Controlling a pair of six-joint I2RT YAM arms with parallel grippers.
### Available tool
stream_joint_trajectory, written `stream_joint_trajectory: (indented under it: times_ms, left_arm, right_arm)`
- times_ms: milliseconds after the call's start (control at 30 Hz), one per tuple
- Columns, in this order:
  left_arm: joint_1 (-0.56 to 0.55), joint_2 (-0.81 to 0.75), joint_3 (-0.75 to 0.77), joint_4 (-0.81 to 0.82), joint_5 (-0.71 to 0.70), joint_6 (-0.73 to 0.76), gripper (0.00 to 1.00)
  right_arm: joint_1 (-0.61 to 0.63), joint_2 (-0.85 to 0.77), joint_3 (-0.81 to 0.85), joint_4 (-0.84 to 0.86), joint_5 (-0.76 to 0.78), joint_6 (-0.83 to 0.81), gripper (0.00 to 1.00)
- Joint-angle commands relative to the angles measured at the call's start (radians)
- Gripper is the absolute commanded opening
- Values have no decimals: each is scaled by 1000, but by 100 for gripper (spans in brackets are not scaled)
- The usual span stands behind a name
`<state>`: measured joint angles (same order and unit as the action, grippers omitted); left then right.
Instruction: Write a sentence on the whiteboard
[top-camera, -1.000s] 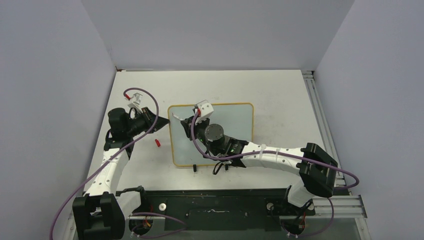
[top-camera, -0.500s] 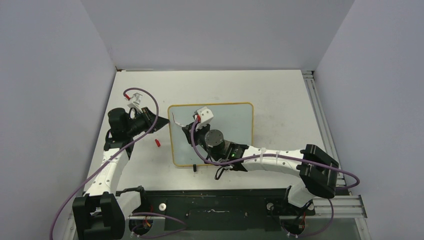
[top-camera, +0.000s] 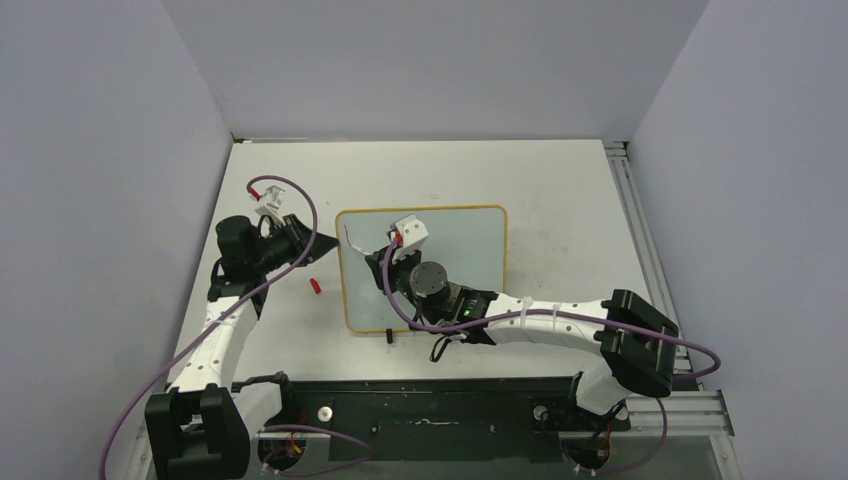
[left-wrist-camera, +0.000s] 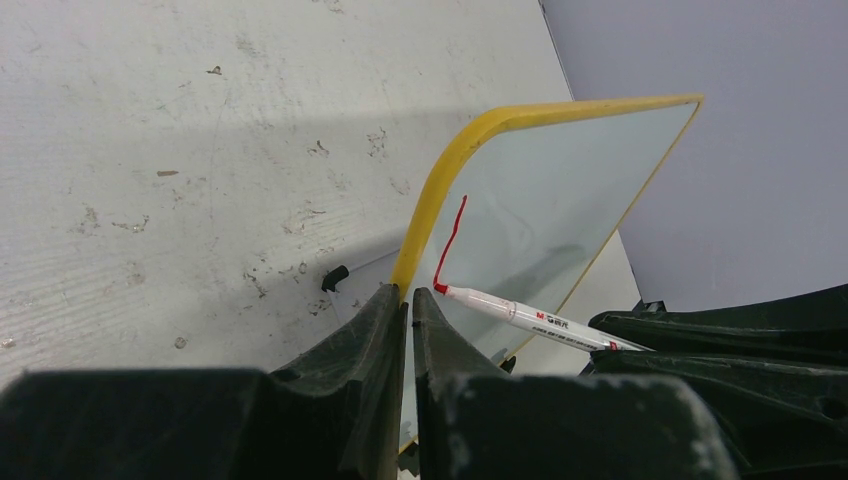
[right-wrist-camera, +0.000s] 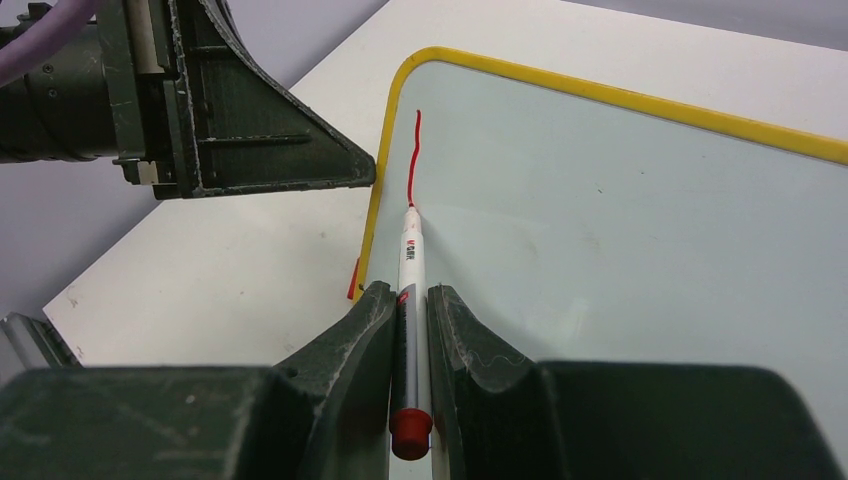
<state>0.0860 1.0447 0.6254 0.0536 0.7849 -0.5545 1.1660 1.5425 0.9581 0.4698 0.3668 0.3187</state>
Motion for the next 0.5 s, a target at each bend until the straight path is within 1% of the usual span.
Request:
stream_joint_trajectory:
  times_ms: [0, 467]
  left_arm:
    - [-7, -15, 39, 12, 34, 10, 6]
    - [-6, -9, 40, 14, 36, 10, 6]
  right_arm:
    - [-5, -33, 19, 12, 59, -13, 5]
    - [-27, -39, 53, 36, 69, -44, 5]
